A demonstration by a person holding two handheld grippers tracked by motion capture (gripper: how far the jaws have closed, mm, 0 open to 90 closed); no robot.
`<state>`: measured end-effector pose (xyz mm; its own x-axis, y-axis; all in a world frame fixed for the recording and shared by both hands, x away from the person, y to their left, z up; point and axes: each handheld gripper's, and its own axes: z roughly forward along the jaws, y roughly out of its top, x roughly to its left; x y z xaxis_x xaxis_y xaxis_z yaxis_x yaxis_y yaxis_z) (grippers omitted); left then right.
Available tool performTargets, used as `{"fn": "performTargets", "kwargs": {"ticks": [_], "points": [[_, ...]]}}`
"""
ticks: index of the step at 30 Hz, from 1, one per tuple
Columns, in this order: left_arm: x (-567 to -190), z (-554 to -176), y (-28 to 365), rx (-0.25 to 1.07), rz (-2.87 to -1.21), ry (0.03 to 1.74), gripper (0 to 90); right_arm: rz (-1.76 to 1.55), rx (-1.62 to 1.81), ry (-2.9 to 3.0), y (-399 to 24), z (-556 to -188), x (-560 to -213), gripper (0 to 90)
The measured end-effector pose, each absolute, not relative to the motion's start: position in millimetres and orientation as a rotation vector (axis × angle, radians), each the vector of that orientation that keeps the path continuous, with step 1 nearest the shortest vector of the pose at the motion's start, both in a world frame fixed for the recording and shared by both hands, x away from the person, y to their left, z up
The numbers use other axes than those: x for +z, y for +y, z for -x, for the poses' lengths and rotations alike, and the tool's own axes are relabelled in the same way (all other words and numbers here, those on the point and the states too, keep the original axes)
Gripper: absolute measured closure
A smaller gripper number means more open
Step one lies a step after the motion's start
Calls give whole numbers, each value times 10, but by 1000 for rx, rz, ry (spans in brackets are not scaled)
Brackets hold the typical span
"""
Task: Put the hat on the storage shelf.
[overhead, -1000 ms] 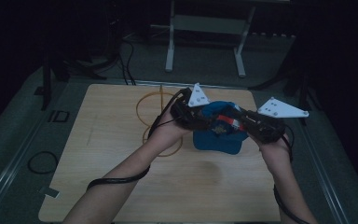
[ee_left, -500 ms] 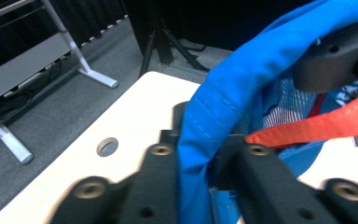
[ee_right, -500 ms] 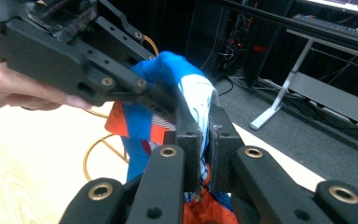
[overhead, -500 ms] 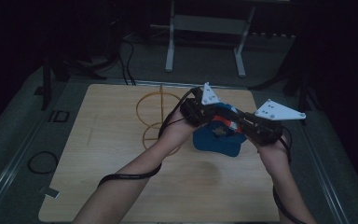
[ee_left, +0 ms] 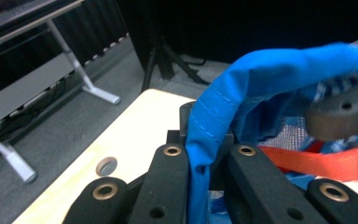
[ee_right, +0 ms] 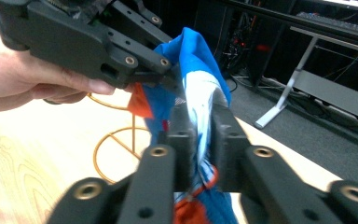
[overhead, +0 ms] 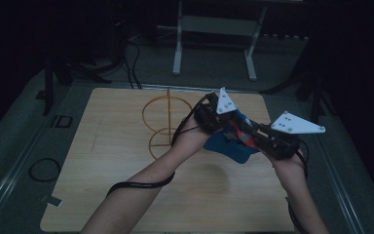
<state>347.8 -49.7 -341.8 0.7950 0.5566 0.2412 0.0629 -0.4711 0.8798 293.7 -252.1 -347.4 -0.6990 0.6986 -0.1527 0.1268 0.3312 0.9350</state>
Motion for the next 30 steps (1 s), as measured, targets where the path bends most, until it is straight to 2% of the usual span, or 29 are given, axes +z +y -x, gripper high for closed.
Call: {"fn": "performTargets", "kwargs": {"ticks": [2,6,10,14,20,30], "points": [[-3401,-3460,-509,628,-1998,444,894,-714,1401,2065,-2557,-2900,-3477,714],[-3367,-3419,-508,619,-1995,399,894,-657,1416,2050,-2618,-2802,-3469,509],[-3364,-3408,-441,613,-1983,379,894,-628,1501,2042,-2730,-2725,-3432,427],[-3371,-3387,-312,577,-1946,288,893,-606,1536,2023,-2869,-2653,-3382,431],[-3356,-3344,-114,530,-1913,169,893,-618,1556,2044,-2982,-2626,-3462,492],[-3374,-3374,172,385,-1798,63,892,-582,1583,2110,-2853,-2537,-3686,536]]}}
